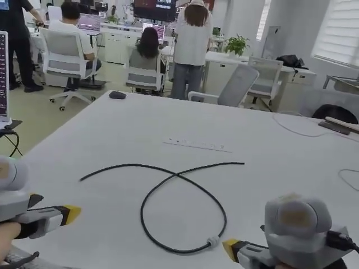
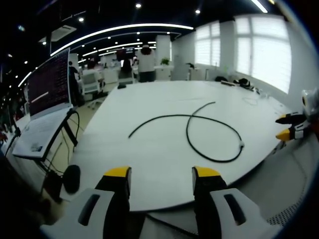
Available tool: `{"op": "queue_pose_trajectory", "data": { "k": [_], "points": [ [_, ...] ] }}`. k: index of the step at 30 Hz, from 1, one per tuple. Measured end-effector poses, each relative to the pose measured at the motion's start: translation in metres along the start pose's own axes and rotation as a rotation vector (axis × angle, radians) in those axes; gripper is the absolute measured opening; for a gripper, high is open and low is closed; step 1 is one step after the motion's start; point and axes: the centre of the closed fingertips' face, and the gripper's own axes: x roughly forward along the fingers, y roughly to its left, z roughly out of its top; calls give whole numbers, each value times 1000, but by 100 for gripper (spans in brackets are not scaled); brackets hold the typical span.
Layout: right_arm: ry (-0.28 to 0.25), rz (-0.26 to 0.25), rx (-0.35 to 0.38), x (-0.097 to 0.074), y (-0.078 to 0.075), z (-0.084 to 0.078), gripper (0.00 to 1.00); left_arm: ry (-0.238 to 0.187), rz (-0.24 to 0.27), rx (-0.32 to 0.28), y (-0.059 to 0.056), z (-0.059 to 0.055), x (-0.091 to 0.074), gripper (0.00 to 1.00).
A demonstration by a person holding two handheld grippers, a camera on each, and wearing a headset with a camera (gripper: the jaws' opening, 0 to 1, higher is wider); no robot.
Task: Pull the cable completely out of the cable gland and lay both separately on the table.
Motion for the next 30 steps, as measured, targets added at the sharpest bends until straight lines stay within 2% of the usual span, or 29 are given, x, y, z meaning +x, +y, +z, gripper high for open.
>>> {"op": "queue_pose_trajectory", "data": {
  "k": [5,13,21,30],
  "points": [
    [-5,4,6,0,0,0,53,34,-6,16,-1,-5,2,51],
    [-24,5,8,0,0,3,52,48,-7,21,-2,-7,1,52],
    [-53,-8,4,-1,-2,7,51,43,-4,13,-1,-7,1,51],
    [-37,2,0,1,0,5,49,28,-7,3,0,-5,1,50]
  ]
}}
